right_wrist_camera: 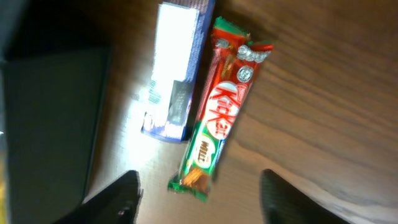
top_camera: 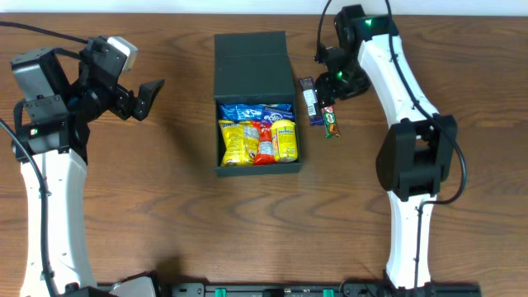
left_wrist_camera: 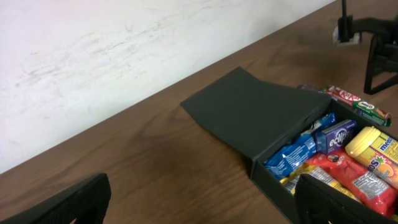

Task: Pack container
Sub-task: 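Open the right gripper and move it toward the KitKat bar, then grasp the red KitKat bar with the right gripper and lift it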

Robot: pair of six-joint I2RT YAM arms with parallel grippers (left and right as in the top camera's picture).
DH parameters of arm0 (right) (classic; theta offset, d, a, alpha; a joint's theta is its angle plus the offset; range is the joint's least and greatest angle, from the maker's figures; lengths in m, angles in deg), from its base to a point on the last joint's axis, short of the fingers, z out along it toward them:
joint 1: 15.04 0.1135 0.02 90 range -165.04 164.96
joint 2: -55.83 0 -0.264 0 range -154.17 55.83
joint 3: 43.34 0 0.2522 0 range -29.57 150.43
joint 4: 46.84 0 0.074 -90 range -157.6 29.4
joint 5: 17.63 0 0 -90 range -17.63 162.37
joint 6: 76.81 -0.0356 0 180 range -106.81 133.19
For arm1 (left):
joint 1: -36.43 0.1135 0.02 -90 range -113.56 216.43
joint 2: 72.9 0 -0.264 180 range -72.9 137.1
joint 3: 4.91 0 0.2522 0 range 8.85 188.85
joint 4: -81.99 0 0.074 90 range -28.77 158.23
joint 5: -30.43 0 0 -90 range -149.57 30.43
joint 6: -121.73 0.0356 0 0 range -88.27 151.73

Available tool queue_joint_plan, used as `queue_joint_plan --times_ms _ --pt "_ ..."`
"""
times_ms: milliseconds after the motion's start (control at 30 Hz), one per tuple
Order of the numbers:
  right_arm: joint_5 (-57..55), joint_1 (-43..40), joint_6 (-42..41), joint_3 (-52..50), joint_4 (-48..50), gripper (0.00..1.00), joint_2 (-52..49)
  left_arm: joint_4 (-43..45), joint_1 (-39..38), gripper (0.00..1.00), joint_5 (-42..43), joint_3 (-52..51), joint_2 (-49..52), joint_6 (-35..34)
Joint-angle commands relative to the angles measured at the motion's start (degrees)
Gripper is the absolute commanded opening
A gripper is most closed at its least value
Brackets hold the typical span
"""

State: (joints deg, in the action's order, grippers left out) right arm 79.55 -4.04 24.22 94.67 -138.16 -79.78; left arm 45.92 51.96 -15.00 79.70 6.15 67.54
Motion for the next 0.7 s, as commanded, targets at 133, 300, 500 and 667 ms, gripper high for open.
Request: queue_joint_plan --times_ms 133,300,500,667 --pt "-0.3 0.3 -3.8 -4.8 2.7 0.51 -0.5 -0.1 -0.2 0.95 -0.2 0.3 0.3 -0.2" --pt "-0.5 0.3 -4.5 -7.5 5.8 0.49 -0.5 -0.1 -0.2 0.95 -0.2 0.3 0.3 -0.2" --pt "-1.4 0.3 -5.3 -10.6 7.3 0.49 -0.5 -0.1 -0.2 0.95 -0.2 0.3 0.3 -0.2" --pt "-1.4 0.3 -5.3 -11.1 7.8 0.48 -0.5 0.1 -0.2 0.95 -0.2 0.3 0.3 -0.2"
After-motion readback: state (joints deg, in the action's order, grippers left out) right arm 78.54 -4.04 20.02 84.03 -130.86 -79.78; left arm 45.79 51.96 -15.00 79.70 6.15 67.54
